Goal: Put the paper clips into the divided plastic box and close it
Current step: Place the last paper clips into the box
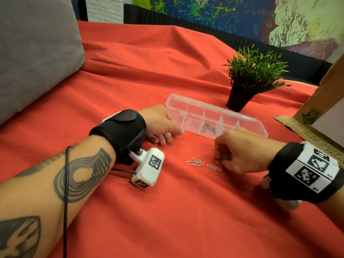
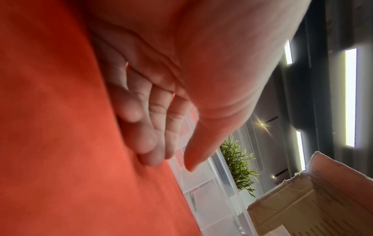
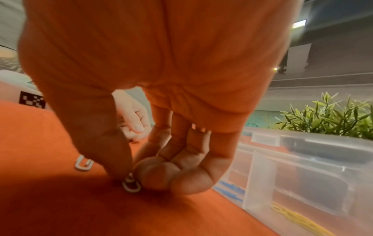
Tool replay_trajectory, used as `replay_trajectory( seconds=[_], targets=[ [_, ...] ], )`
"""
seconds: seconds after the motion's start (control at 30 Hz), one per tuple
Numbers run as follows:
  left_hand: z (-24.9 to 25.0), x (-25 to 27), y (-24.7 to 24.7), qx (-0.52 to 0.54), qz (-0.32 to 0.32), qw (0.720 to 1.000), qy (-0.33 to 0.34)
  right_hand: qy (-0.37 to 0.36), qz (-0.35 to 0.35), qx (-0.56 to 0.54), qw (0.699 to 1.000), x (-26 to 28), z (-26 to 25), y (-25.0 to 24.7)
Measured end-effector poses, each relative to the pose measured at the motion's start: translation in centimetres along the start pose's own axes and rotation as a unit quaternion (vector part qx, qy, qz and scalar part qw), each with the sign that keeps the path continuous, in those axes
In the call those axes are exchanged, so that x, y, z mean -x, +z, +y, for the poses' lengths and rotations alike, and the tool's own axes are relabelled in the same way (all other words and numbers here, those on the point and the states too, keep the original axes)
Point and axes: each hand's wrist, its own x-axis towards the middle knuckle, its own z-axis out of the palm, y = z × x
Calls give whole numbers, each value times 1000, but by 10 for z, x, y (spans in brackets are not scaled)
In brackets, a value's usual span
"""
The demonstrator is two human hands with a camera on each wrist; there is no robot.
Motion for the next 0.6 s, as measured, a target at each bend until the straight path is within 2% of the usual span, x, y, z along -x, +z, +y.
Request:
replay_trajectory(
  seconds=[0.33, 0.4, 0.5, 0.6],
  targets=[
    [0, 0, 0, 4, -3, 1000, -3, -7, -21, -9, 1000, 0, -1, -3],
    [0, 0, 0, 5, -3, 1000, -3, -16, 15, -26, 999, -4, -2, -16],
    [-1, -1, 0, 5, 0, 1000, -2, -32, 117, -74, 990, -19, -2, -40],
    [-1, -1, 0, 4, 4, 1000, 0, -13, 208, -101, 973, -42, -1, -55]
  ],
)
